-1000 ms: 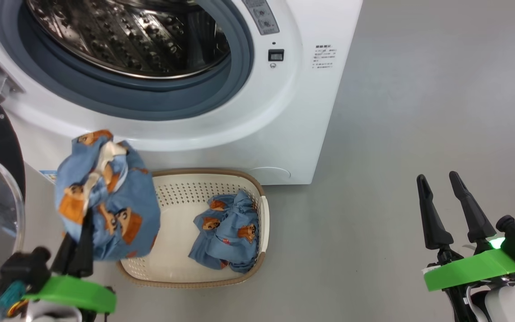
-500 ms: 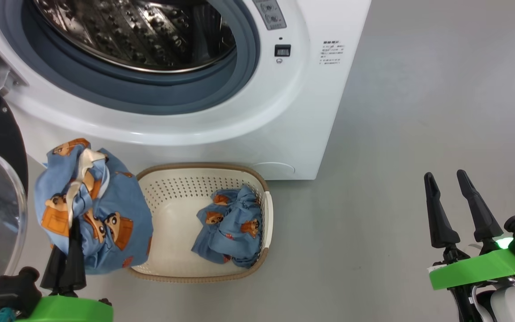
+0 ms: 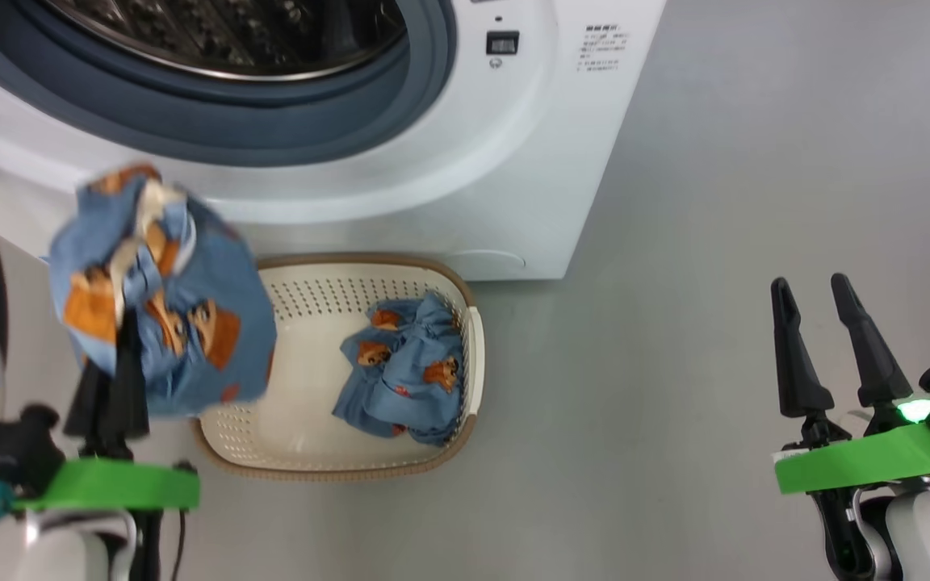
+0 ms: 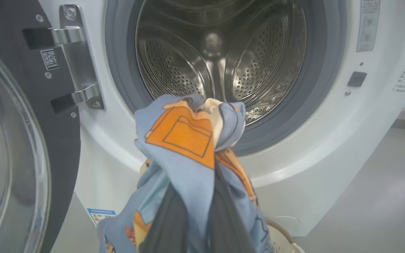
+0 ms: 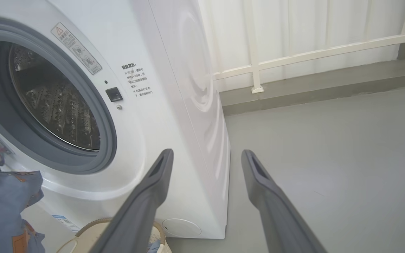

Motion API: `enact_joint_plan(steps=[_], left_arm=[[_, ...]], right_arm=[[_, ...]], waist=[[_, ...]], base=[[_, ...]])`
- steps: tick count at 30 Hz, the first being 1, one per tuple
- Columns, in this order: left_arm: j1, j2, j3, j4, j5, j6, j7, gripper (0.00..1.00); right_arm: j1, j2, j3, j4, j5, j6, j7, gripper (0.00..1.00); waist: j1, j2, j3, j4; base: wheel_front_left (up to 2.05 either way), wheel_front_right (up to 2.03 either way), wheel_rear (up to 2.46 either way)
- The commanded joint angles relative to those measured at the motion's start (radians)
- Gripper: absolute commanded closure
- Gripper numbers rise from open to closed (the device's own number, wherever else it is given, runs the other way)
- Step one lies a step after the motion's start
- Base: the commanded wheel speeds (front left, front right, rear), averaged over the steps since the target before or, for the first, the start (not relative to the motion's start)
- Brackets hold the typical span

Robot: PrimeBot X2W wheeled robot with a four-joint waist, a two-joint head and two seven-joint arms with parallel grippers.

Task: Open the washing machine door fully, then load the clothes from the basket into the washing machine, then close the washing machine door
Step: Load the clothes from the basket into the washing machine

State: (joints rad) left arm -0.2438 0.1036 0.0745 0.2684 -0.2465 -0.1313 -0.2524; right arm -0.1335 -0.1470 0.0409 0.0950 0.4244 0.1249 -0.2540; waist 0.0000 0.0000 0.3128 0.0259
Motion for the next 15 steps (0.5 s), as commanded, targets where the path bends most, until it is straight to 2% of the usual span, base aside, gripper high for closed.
enact_joint_plan(steps=[1, 9, 15], left_arm=[[-0.053, 0.040, 0.021, -0.035, -0.004, 0.001, -0.009, 1.00], [-0.288, 0.125, -0.004, -0.041, 0.000, 0.001, -0.009, 1.00], [-0.431, 0.157, -0.025, 0.017, 0.002, 0.001, -0.009, 1.00]], right_arm=[[-0.024, -0.001, 0.017, -0.029, -0.006, 0.006, -0.008, 0.00], [-0.082, 0.025, 0.015, -0.035, -0.013, 0.006, -0.008, 0.00], [-0.114, 0.044, 0.016, -0.040, -0.015, 0.006, -0.008, 0.00]], waist=[[0.0000, 0.0000, 0.044, -0.014], [0.0000, 0.0000, 0.138, -0.046], [0.0000, 0.0000, 0.183, -0.069]], base=[[0.00, 0.00, 0.00], [0.00, 0.00, 0.00], [0.00, 0.00, 0.00]])
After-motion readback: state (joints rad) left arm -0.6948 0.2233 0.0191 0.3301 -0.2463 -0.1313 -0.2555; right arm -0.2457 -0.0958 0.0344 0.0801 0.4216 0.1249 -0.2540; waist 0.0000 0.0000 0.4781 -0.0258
